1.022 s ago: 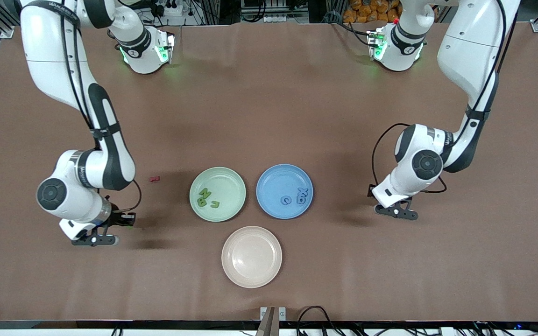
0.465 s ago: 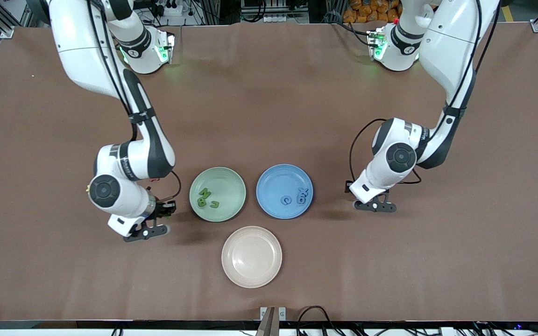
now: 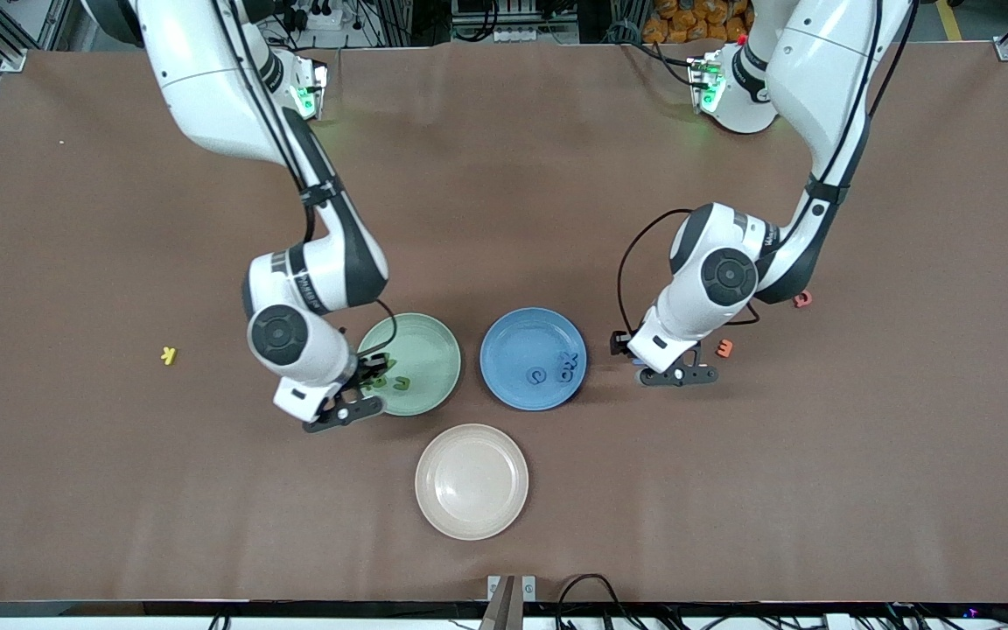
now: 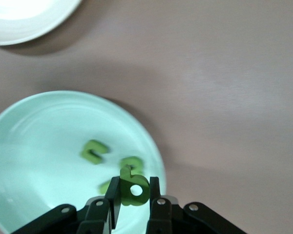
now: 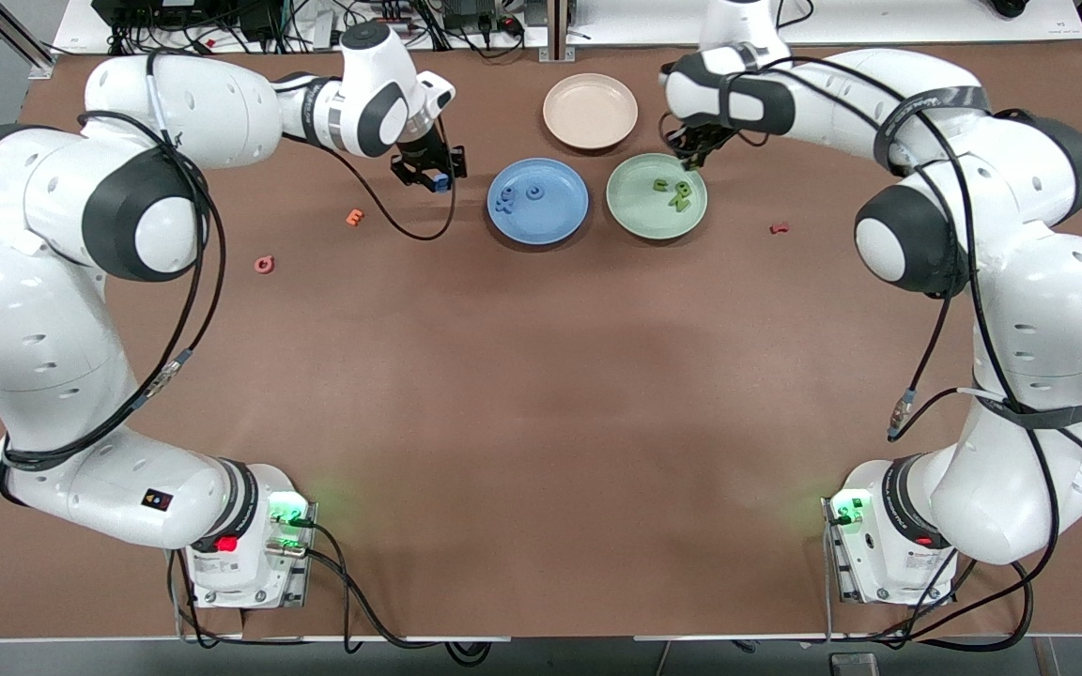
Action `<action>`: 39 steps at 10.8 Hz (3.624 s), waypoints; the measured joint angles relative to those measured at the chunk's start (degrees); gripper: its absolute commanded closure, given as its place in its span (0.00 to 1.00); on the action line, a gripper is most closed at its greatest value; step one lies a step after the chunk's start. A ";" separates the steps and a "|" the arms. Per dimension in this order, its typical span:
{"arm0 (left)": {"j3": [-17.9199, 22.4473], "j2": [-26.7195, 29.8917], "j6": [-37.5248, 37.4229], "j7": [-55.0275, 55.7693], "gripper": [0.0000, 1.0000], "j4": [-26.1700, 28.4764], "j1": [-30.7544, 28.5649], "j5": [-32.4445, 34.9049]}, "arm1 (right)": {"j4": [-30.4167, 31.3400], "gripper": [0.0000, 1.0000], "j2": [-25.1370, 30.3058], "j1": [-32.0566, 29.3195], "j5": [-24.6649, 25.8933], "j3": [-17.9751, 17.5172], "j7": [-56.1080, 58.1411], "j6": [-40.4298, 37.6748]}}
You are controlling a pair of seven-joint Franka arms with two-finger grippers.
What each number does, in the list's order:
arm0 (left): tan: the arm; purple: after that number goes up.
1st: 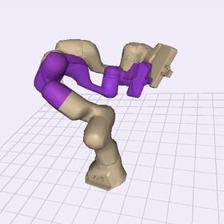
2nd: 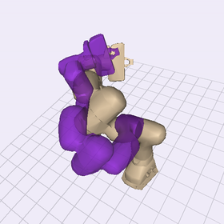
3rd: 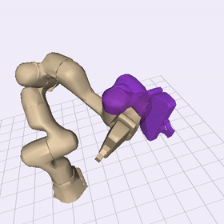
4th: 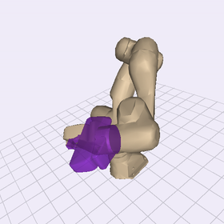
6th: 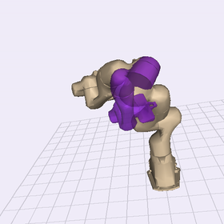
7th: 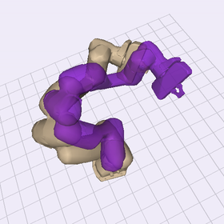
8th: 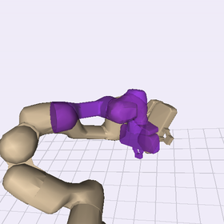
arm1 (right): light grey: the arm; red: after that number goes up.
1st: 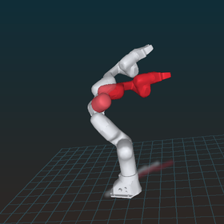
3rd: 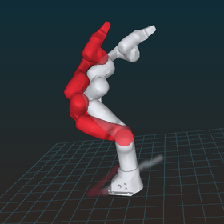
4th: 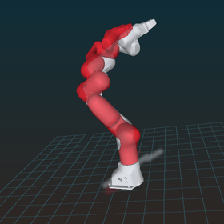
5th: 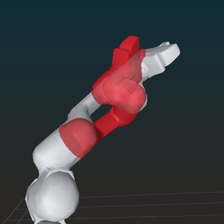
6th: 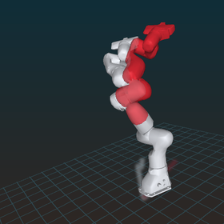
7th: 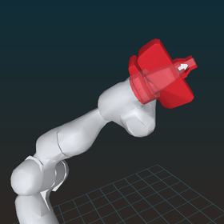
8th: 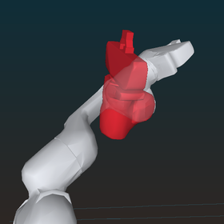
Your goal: Sort letters by color into matching plates
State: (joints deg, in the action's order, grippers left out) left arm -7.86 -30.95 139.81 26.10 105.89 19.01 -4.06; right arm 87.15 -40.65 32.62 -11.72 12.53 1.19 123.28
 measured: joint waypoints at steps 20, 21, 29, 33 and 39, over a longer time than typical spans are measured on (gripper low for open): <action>-2.15 -4.13 -0.10 9.59 0.00 -7.82 8.98 -15.08 | -0.78 0.00 4.18 -11.23 2.90 4.35 13.56 -5.38; -2.18 -4.13 -0.11 8.54 0.00 -7.96 8.96 -15.08 | -0.80 0.00 4.54 -13.13 2.90 4.69 15.07 -5.61; -1.82 -1.39 -8.25 -6.76 0.00 -6.23 0.56 -14.70 | -1.09 0.00 7.09 -20.06 2.95 9.27 16.63 -5.93; -1.66 -0.42 -12.07 -14.11 0.00 -5.97 -6.54 -10.73 | -1.31 0.00 12.99 -20.32 2.95 11.45 16.54 -13.02; -1.65 2.28 -15.29 -23.81 0.00 -4.94 -15.51 -4.09 | -1.79 0.00 23.82 -20.22 4.01 11.61 8.19 -28.37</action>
State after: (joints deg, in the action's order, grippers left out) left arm -9.52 -28.67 124.52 2.29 100.95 3.49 -8.15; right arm 85.36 -16.83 12.40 -7.71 24.14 9.39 94.90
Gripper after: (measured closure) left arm 0.000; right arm 0.000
